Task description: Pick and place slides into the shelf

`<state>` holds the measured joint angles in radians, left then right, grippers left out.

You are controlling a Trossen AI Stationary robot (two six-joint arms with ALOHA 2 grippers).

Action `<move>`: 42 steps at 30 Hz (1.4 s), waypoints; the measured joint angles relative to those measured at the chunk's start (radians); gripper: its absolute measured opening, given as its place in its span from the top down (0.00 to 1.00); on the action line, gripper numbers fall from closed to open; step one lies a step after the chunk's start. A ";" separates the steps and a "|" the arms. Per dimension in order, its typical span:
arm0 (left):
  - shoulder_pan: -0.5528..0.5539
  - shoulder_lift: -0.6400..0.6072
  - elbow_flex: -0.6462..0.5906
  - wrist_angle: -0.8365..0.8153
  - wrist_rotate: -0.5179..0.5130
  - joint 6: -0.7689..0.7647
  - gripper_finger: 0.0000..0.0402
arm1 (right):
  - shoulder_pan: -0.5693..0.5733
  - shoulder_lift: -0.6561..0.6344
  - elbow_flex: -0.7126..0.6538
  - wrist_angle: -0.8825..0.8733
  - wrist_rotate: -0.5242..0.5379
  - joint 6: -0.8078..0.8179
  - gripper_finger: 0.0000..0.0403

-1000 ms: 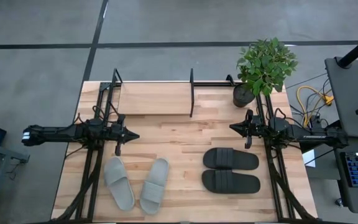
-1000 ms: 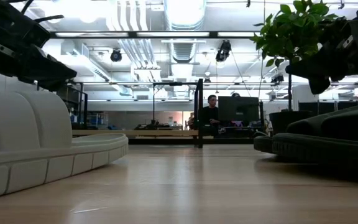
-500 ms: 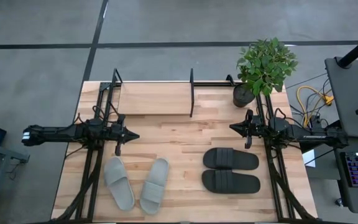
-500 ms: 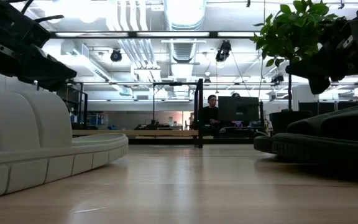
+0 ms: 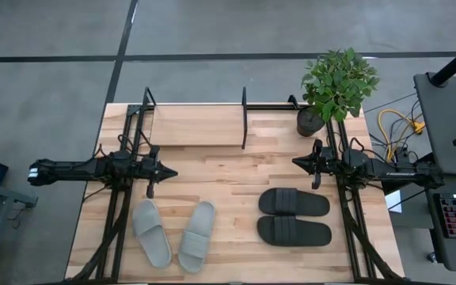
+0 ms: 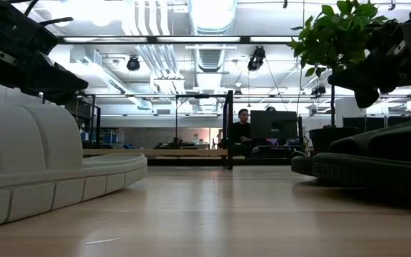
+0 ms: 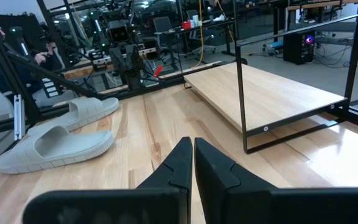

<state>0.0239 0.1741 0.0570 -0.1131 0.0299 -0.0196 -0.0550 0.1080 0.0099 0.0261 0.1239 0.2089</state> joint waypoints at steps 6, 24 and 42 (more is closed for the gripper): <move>0.000 0.000 0.000 0.000 0.000 0.000 1.00 | 0.000 0.000 0.000 0.000 0.000 0.000 0.98; 0.000 0.000 0.000 0.000 0.000 0.000 1.00 | 0.000 0.000 0.000 0.000 0.000 0.000 0.98; 0.000 0.000 -0.004 0.097 0.002 0.000 1.00 | 0.000 0.000 0.000 0.000 0.000 0.000 0.98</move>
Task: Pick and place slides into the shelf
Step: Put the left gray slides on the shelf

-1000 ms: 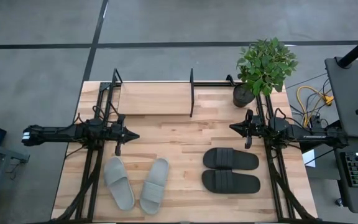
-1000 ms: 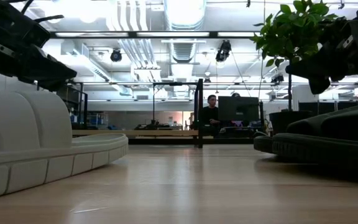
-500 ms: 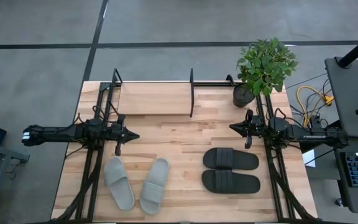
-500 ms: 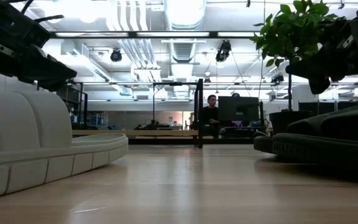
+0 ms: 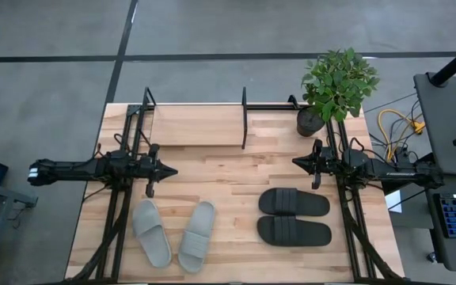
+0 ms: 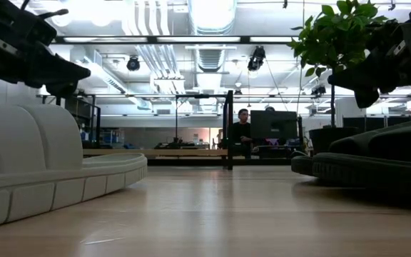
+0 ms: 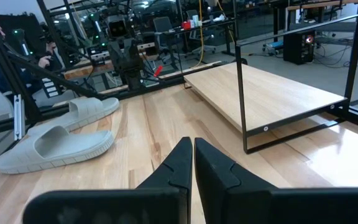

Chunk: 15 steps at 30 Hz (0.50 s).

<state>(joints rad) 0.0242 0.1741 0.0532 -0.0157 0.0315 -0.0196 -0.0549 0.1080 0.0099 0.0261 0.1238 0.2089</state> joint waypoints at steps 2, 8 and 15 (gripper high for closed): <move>0.000 0.000 0.000 0.012 0.000 0.000 1.00 | 0.000 0.000 0.000 0.000 0.000 0.000 0.98; 0.000 -0.001 0.000 0.062 -0.002 0.000 1.00 | 0.000 0.000 0.000 0.000 0.000 0.006 0.98; -0.001 0.000 -0.012 0.213 0.000 0.000 1.00 | 0.000 0.000 0.000 0.050 0.006 0.016 0.98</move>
<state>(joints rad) 0.0231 0.1741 0.0415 0.1971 0.0310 -0.0201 -0.0550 0.1081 0.0097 0.0756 0.1298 0.2248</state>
